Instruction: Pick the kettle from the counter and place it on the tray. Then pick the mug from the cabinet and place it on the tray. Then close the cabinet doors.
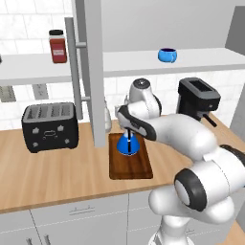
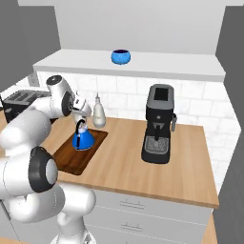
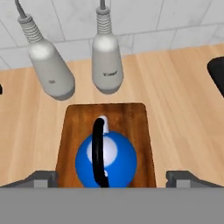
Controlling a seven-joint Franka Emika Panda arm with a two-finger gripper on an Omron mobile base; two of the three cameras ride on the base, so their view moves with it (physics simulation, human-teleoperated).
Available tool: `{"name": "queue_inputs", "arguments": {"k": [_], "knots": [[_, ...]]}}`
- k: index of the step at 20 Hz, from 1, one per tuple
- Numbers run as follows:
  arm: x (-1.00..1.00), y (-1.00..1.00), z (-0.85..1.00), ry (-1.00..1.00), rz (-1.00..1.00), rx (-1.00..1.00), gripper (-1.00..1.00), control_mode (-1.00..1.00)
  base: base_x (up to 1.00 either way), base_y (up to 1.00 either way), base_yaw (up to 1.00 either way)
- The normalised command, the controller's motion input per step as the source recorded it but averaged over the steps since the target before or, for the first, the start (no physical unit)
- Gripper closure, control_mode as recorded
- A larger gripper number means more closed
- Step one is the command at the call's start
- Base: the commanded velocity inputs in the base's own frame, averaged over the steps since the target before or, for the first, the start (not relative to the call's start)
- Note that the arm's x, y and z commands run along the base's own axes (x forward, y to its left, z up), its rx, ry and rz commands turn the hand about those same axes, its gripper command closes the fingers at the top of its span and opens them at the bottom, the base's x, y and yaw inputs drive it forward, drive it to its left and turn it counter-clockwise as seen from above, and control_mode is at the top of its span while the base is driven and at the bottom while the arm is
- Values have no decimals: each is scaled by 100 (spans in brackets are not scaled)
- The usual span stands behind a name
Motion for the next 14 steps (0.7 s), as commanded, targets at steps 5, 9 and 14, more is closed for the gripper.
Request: {"name": "queue_inputs", "arguments": {"k": [5, 9, 14], "knots": [[-19, -19, 16, -1, -2, 0, -100, -100, 0, 0, 0], [-2, -11, 10, 0, 1, 0, -100, -100, 0, 0, 0], [-47, -44, 85, 0, 10, -6, -100, -100, 0, 0, 0]]}}
